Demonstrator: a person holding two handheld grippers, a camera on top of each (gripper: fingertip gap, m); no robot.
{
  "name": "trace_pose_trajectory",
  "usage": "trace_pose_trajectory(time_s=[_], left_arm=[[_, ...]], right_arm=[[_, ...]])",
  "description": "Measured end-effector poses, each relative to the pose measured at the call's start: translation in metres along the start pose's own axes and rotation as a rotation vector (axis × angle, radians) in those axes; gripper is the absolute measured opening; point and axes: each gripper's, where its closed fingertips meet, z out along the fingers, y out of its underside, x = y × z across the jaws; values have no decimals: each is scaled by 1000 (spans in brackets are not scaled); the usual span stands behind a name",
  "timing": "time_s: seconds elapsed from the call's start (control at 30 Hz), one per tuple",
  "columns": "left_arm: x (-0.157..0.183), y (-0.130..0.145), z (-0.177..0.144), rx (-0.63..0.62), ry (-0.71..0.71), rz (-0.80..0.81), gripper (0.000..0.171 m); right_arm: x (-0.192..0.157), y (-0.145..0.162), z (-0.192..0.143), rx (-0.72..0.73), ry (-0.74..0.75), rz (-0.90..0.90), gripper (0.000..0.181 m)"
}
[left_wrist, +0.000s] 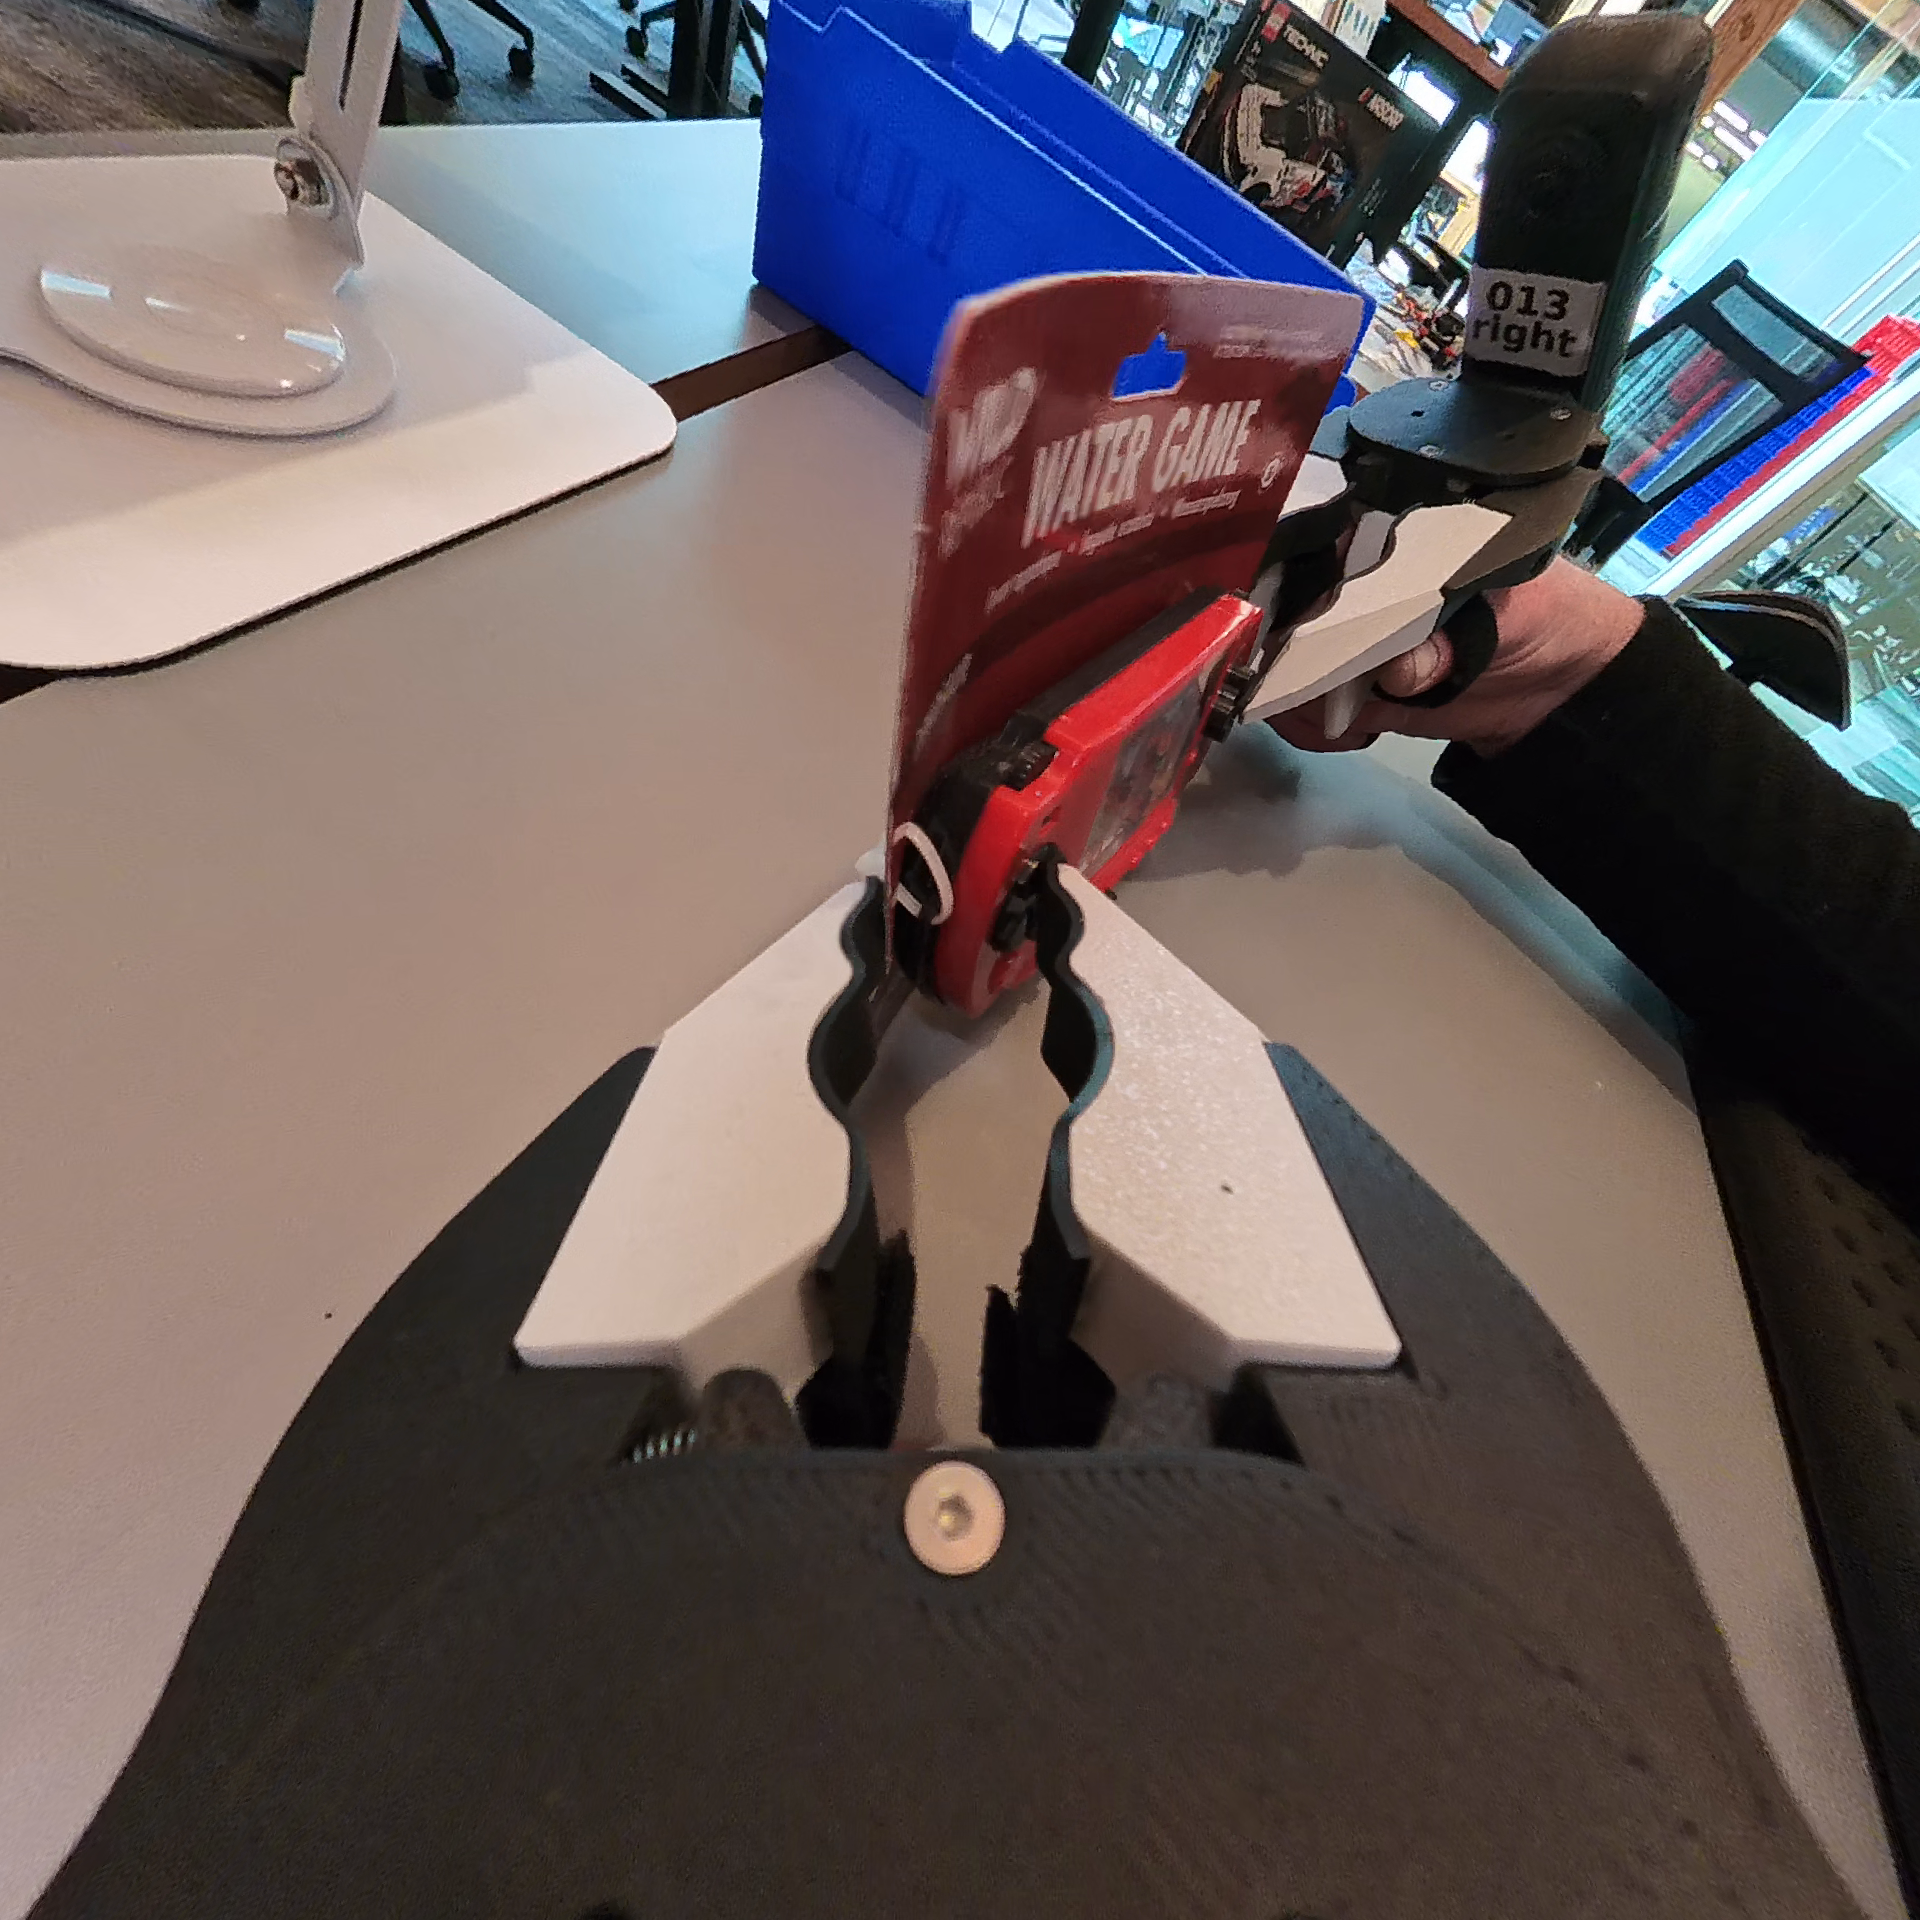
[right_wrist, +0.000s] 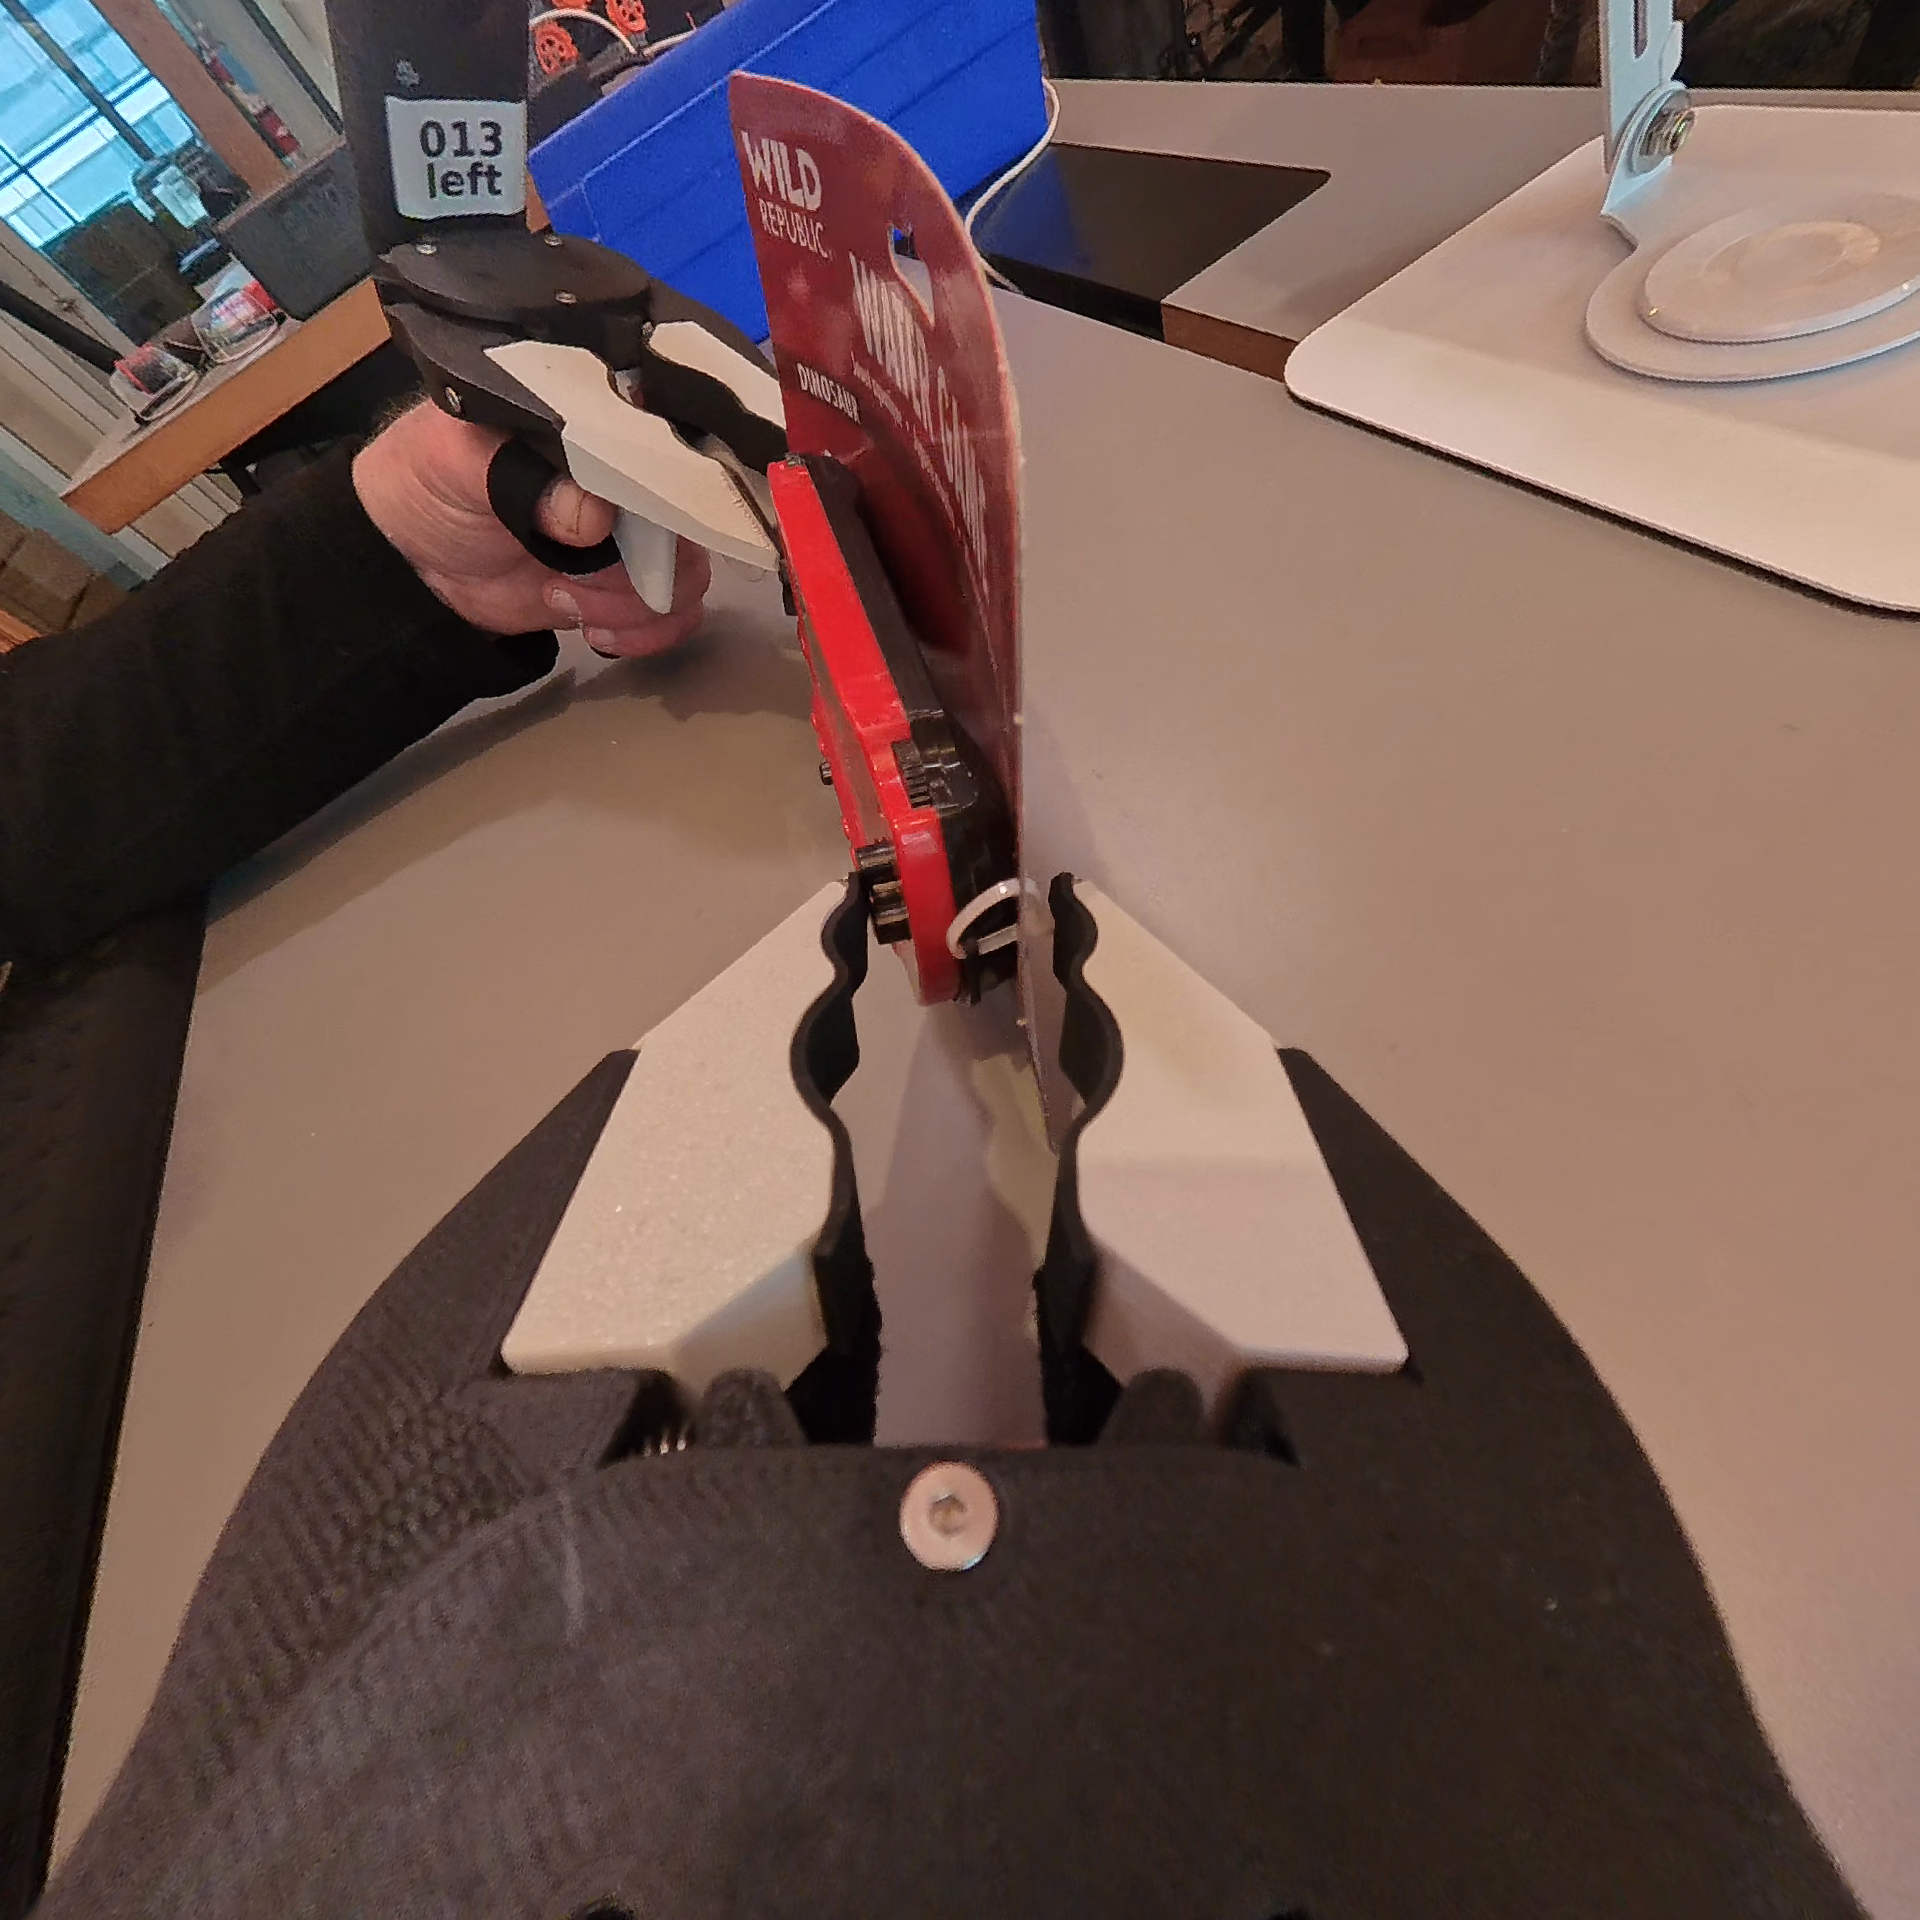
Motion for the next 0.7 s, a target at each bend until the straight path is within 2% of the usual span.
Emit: trace_pose_trajectory(time_s=[0.43, 0.7], left_arm=[[1, 0, 1, 0, -2, 0, 26], [2, 4, 1, 2, 31, -33, 36]], right_arm=[[1, 1, -1, 1, 2, 3, 33], [2, 0, -2, -1, 17, -6, 34]])
